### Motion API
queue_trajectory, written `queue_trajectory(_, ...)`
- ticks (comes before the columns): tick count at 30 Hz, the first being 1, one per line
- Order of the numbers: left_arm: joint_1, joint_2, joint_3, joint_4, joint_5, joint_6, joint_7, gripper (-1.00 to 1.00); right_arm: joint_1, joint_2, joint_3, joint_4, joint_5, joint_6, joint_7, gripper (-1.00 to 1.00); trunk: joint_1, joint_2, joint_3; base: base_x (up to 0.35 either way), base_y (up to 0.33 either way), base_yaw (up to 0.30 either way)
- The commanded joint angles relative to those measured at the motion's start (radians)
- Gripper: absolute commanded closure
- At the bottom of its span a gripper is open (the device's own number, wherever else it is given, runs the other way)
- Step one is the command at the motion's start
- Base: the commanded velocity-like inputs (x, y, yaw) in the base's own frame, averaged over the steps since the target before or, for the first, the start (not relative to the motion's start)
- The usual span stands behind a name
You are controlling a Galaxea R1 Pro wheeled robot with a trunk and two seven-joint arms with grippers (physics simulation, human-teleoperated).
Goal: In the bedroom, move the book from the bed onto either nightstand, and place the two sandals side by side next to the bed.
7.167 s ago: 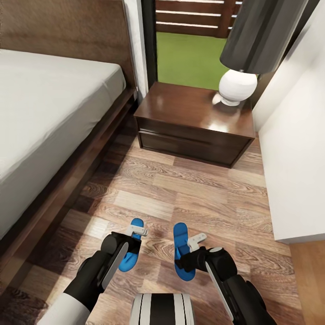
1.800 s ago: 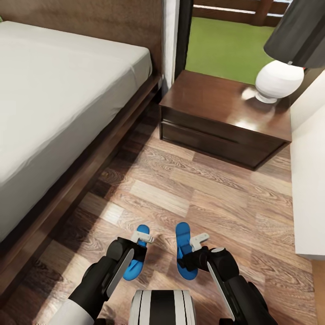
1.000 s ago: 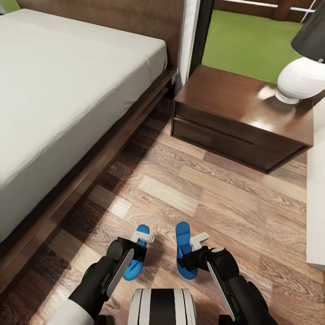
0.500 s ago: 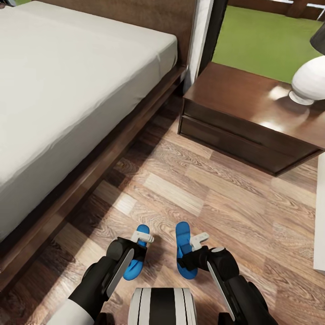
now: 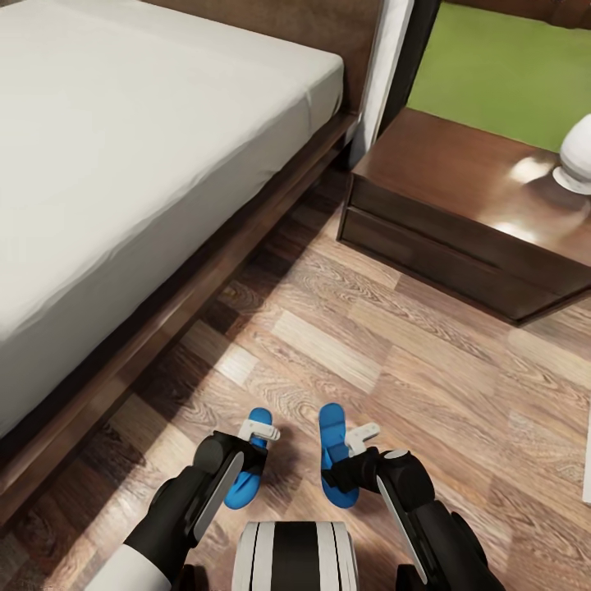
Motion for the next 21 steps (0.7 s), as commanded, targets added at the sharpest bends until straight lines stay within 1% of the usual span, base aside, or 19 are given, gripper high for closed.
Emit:
queue_trajectory(1,-0.001,0.0,-0.001,-0.001,0.01,0.003,0.01,1.0,0.0,0.0,0.0,-0.001,0.01,0.004,0.008,1.0,0.0,0.0,-0.002,0.0,0.0,0.124)
queue_trajectory(21,-0.001,0.0,-0.001,-0.003,0.01,0.003,0.009,1.0,0.0,0.0,-0.001,-0.002,0.01,0.004,0.008,1.0,0.0,0.0,-0.024,0.0,0.0,0.129)
